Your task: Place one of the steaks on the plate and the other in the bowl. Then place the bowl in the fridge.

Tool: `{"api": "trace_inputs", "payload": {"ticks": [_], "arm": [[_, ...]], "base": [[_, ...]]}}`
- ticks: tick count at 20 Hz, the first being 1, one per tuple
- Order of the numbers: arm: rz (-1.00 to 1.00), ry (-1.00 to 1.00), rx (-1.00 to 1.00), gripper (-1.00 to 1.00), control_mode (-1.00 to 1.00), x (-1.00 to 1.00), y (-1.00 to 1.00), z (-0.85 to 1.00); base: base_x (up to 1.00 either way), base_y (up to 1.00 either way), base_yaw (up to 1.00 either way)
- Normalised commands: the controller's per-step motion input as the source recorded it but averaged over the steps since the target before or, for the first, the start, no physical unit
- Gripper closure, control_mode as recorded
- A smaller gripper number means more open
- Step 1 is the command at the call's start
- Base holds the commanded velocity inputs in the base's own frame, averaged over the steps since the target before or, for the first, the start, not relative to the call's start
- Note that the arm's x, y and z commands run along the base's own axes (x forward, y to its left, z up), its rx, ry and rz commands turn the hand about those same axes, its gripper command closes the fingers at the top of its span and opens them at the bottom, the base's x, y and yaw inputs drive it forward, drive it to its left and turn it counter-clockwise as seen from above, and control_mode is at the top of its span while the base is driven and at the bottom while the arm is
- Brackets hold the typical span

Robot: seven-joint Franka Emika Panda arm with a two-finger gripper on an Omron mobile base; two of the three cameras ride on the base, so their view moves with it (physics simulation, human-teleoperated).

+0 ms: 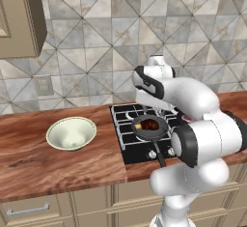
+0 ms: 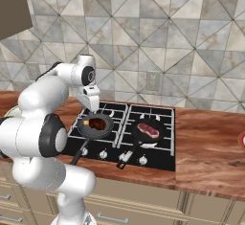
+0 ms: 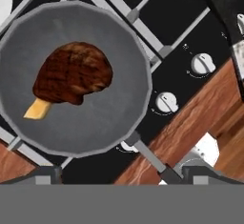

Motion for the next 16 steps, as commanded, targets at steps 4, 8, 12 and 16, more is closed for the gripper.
{"api": "trace_inputs", "payload": {"ticks": [4, 8, 12, 16], "arm": [[-0.03, -0.03, 0.00, -1.00, -1.00, 0.39, 0.00, -0.35], [-0.07, -0.02, 0.00, -1.00, -1.00, 0.30, 0.00, -0.32], [-0.08, -0.03, -0.03, -1.00, -1.00, 0.32, 0.03, -0.34], [-0.08, -0.02, -0.02, -1.00, -1.00, 0.24, 0.00, -0.25]], "base": [[0.00, 0.00, 0.00], [0.00, 0.00, 0.00], [0.00, 0.00, 0.00], [0.00, 0.00, 0.00]]}}
